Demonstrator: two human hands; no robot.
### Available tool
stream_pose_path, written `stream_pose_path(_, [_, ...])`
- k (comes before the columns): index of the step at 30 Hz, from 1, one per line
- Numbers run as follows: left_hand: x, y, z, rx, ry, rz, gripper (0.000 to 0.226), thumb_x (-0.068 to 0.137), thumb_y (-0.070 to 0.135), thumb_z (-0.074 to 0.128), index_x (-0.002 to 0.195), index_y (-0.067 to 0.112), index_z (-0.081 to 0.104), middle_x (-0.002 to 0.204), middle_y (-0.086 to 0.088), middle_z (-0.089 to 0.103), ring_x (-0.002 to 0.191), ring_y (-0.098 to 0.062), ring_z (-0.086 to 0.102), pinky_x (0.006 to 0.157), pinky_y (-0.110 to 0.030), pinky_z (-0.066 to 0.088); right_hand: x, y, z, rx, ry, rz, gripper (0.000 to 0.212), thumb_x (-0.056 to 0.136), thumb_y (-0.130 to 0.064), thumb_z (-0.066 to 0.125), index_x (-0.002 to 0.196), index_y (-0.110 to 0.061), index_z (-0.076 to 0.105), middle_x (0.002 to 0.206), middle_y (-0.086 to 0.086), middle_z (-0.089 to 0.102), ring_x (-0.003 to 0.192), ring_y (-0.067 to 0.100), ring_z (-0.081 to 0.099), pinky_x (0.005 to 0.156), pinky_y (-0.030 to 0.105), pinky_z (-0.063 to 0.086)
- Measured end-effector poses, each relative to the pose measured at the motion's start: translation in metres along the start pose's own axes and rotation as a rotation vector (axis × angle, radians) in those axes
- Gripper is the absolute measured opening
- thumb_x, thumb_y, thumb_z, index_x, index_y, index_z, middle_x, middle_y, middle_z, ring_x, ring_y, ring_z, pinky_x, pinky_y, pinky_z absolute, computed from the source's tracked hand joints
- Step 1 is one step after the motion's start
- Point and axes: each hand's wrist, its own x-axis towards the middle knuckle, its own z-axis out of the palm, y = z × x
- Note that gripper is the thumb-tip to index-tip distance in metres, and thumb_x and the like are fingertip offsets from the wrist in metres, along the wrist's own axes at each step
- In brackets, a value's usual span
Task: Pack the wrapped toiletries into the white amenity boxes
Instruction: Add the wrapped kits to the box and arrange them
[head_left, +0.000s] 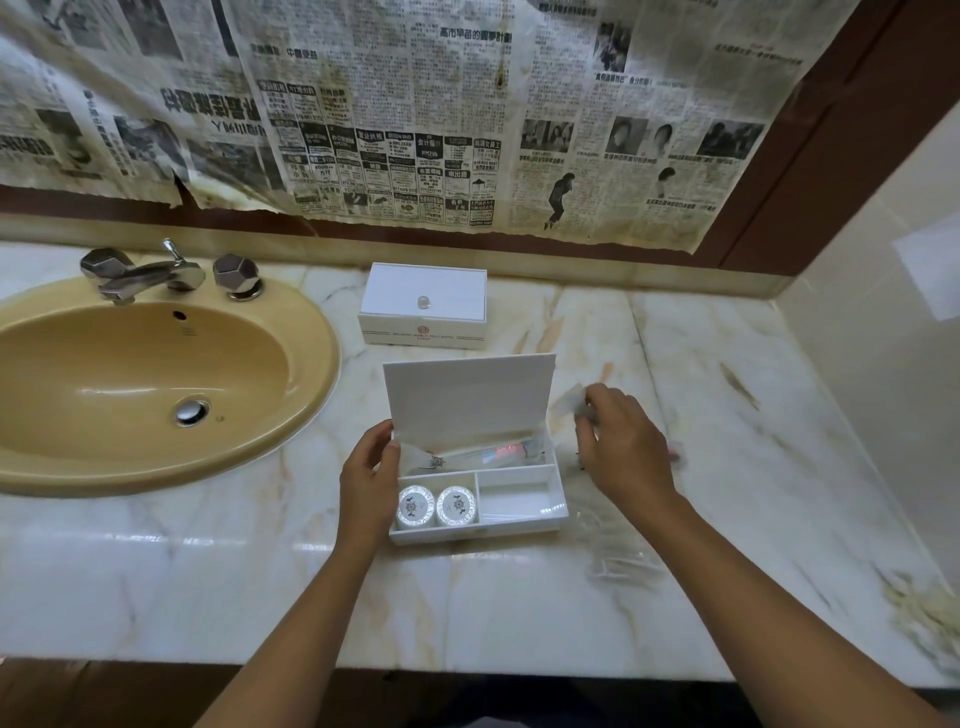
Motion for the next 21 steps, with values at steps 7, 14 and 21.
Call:
stream_pose_path(7, [0.001, -0.002, 0.002, 0.012, 0.023, -0.009, 0.025, 0.098, 0.003, 0.048, 0.112, 0.020, 0.061, 0.107, 0.007, 0.064, 0.091, 0.015, 0.059, 0.077, 0.000, 0.043, 0.016, -0.066, -0.030, 0.269, 0.129, -0.168, 0.013, 0.086, -0.010, 0.062, 0.097, -0.013, 0.060, 0.092, -0.003, 0.059, 0.082, 0.015, 0.054, 0.060, 0.028, 0.046])
stream_pose_path(14, [0.000, -0.001, 0.002, 0.003, 0.038, -0.013, 0.026, 0.097, 0.003, 0.049, 0.108, 0.023, 0.062, 0.104, 0.011, 0.066, 0.092, 0.008, 0.061, 0.076, -0.003, 0.044, 0.015, -0.112, -0.013, 0.205, -0.040, -0.325, 0.008, 0.087, -0.010, 0.060, 0.094, -0.007, 0.061, 0.093, 0.006, 0.053, 0.083, 0.024, 0.053, 0.057, 0.030, 0.043])
stream_pose_path(21, [0.000, -0.003, 0.001, 0.042, 0.039, -0.007, 0.025, 0.099, 0.007, 0.047, 0.112, 0.021, 0.061, 0.108, 0.008, 0.066, 0.099, 0.003, 0.061, 0.089, -0.014, 0.047, 0.008, -0.121, 0.038, -0.088, -0.450, -0.358, 0.015, 0.086, -0.002, 0.057, 0.096, -0.008, 0.067, 0.093, 0.009, 0.058, 0.084, 0.027, 0.057, 0.066, 0.033, 0.042])
